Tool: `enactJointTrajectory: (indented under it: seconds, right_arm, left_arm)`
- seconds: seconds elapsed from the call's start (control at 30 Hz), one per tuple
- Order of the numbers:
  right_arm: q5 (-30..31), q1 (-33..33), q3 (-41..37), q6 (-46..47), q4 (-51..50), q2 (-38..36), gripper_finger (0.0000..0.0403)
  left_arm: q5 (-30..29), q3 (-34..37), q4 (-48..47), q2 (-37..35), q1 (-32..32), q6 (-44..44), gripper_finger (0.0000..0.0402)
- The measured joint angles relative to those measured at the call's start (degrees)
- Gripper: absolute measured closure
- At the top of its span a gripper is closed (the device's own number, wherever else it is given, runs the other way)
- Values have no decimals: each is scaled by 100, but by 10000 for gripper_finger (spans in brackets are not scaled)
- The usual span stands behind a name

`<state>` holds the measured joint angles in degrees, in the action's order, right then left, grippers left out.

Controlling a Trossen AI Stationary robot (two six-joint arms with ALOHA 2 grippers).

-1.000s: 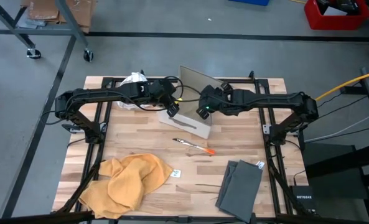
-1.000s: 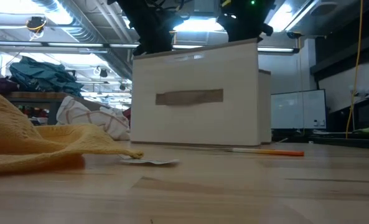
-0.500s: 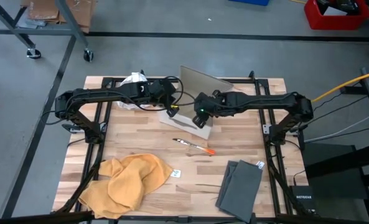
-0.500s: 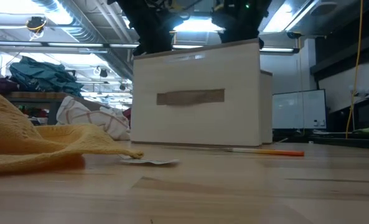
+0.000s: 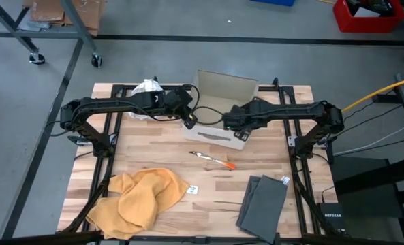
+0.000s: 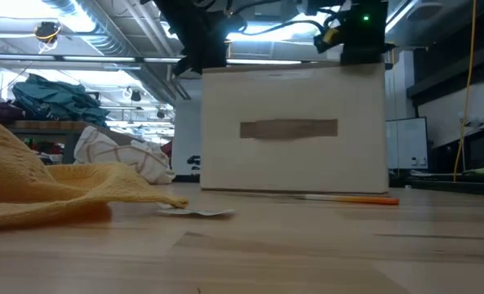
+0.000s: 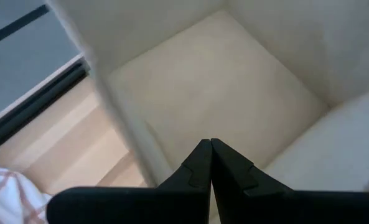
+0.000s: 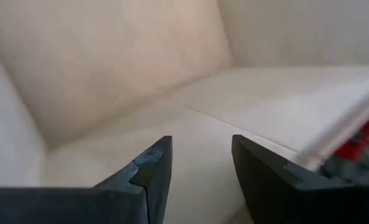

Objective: Fold towel
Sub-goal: Move the brown laundry organizer to the top right of the table

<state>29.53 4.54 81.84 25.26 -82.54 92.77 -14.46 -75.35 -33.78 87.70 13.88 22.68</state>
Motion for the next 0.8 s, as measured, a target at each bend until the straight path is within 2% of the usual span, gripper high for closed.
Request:
enactJointTrajectory:
  seconds: [0.2, 0.57, 0.8]
  right_arm:
    - [280, 195, 0, -31, -315, -2, 231]
    - [240, 876, 0, -645, -323, -4, 231]
    - [327, 893, -4, -628, -306, -4, 231]
  left_arm:
    - [-13, -2, 39, 0, -189, 18, 401]
    - [-15, -2, 100, 0, -509, 308, 401]
    - [-7, -2, 976, -9, -653, 277, 401]
